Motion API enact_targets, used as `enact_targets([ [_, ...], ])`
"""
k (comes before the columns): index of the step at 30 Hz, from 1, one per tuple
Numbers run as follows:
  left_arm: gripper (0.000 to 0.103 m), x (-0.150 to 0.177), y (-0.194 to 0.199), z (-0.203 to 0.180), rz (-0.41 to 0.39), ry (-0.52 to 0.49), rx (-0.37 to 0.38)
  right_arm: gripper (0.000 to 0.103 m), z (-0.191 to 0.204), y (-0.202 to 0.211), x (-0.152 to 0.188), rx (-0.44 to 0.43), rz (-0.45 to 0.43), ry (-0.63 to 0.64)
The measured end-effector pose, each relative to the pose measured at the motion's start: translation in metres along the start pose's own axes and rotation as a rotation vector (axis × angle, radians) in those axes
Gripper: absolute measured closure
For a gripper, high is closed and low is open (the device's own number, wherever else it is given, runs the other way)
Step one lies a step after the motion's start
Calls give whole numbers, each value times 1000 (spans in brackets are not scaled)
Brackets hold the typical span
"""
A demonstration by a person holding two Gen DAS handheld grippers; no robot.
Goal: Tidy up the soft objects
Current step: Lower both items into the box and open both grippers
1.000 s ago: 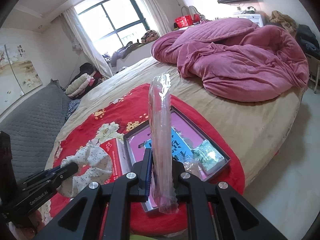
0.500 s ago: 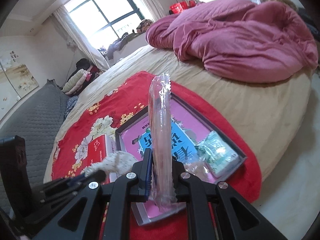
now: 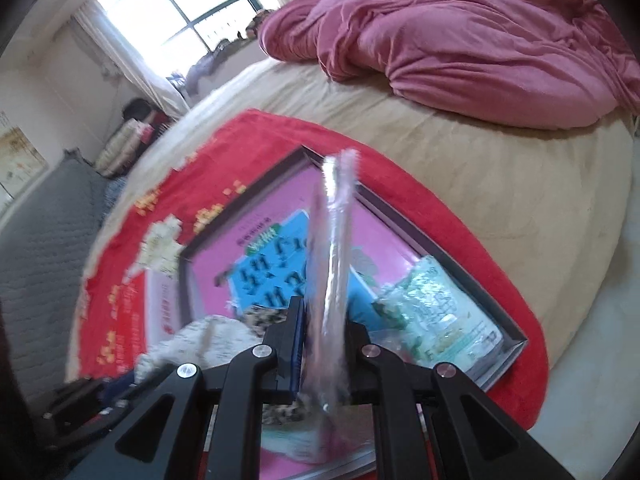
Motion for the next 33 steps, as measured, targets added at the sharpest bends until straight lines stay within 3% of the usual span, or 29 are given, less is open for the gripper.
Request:
enact_targets([
  [3, 87, 0, -4, 2, 8, 1, -6, 88, -3, -2, 2, 51, 3, 17],
  [10, 86, 1, -9, 2, 15, 13, 1, 57, -7, 2, 6, 136, -3, 83],
  [13, 86, 2, -9, 1, 19, 15, 3, 52, -12, 10, 6, 137, -23, 70],
  [33, 78, 24, -6, -8, 78, -22, 1, 50, -16, 48, 14, 147, -66, 58],
])
Point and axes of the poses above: each gripper's, at about its wrist camera, not at the fingertips, and y roughly against the way its jaws point, z to its left, x to its underside, the point moved 2 cm from there along -y, roughly the way its jaws point, and after that the axes turned 1 degree about -y, right-handed, at the moved point
